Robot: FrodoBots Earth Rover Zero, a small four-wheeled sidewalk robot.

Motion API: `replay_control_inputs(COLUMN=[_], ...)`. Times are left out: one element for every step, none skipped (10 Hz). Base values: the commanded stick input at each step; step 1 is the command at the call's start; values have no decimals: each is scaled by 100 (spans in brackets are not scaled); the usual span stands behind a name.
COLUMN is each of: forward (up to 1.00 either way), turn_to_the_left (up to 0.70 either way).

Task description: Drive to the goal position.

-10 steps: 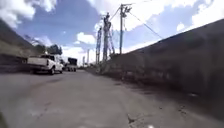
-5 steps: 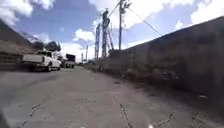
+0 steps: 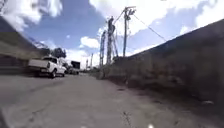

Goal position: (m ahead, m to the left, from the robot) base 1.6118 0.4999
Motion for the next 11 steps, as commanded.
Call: replay_control_inputs(forward=[70,70,70,70,70,70,70,70,70,70,70], turn_to_the_left=[11,27,27,27,27,27,27,15,1,9,19])
